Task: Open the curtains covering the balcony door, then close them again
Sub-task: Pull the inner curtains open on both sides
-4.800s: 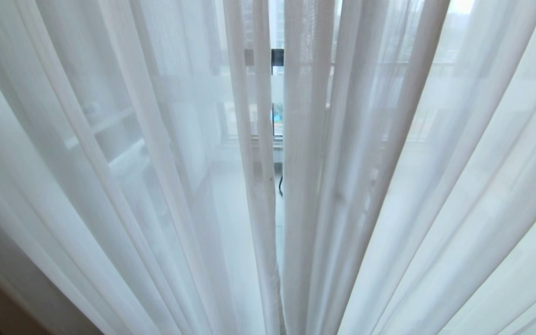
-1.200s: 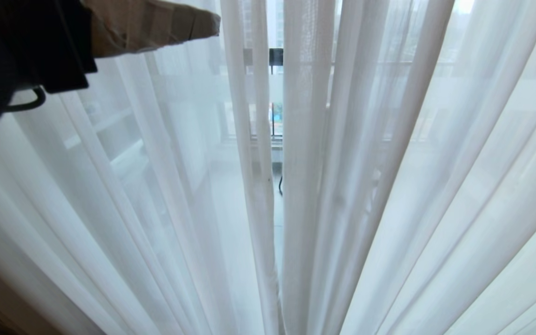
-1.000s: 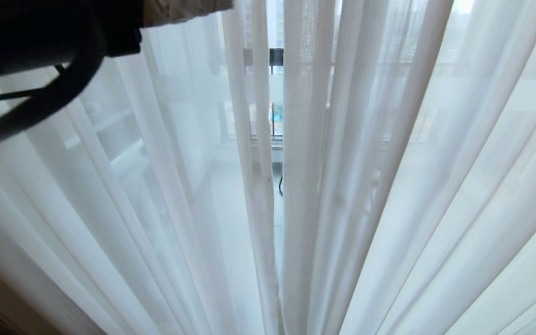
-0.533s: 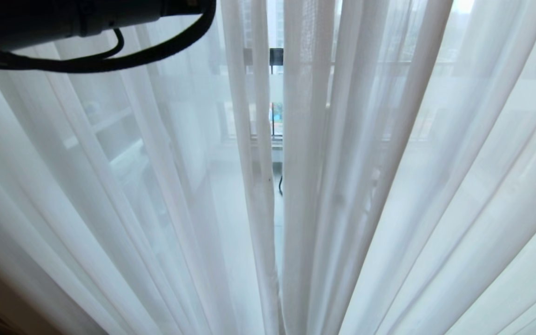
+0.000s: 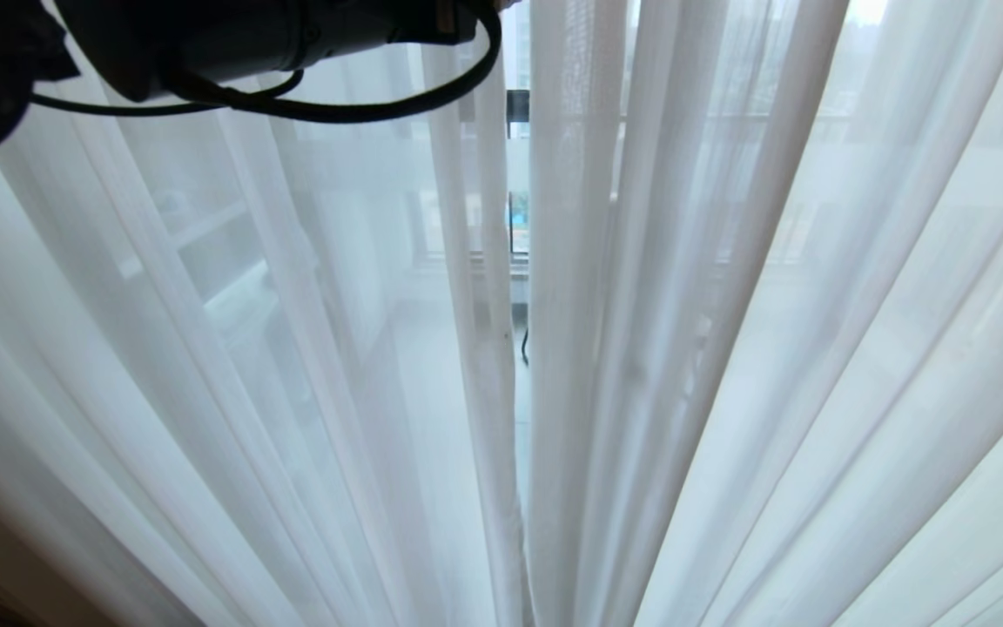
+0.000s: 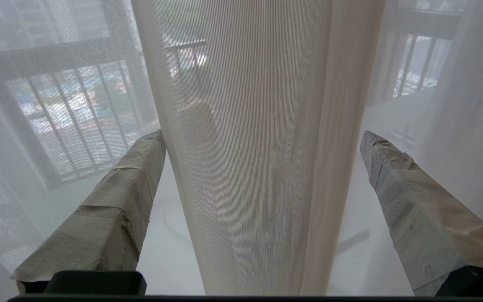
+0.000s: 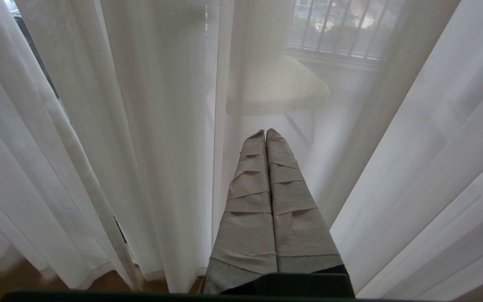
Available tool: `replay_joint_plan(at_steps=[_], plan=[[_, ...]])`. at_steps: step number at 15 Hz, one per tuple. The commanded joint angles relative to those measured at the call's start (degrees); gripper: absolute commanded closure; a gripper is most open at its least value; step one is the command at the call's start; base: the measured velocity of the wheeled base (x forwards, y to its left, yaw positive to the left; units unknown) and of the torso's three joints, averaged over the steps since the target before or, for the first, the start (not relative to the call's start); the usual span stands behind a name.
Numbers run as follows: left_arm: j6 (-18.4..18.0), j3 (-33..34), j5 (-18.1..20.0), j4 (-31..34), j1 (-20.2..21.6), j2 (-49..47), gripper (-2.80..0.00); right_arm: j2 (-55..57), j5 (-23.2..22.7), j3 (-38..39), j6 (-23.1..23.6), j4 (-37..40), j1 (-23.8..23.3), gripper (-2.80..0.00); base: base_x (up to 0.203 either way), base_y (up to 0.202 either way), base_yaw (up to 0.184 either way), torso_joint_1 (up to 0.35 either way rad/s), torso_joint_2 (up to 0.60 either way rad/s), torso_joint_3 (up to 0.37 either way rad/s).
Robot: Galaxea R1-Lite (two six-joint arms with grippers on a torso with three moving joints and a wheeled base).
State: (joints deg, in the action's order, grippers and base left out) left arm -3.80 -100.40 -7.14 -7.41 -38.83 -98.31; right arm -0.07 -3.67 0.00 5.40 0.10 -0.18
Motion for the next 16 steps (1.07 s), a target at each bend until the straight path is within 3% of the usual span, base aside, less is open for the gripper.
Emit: replay_joint_plan(at_steps=[1, 7, 13, 16], plan=[[-1.3, -1.5, -0.9, -0.1, 0.0, -1.8, -2.80, 0.1, 0.0, 0.0, 0.0, 0.0, 0.0, 0.00, 0.000, 0.000, 0.000, 0.000, 0.00, 0.000], [-4.7, -1.8, -6.5, -0.1, 0.8, -3.0, -2.80, 0.1, 0.0, 0.0, 0.0, 0.0, 0.0, 0.00, 0.000, 0.000, 0.000, 0.000, 0.00, 0.000], [-4.9, -13.0, -6.5, -0.2, 2.0, -9.8, -2.80, 0.1, 0.0, 0.0, 0.0, 0.0, 0.0, 0.00, 0.000, 0.000, 0.000, 0.000, 0.00, 0.000], [-5.0, -13.4, -6.4, -0.2, 2.7, -10.6, -2.80, 0.1, 0.0, 0.0, 0.0, 0.0, 0.0, 0.00, 0.000, 0.000, 0.000, 0.000, 0.00, 0.000]])
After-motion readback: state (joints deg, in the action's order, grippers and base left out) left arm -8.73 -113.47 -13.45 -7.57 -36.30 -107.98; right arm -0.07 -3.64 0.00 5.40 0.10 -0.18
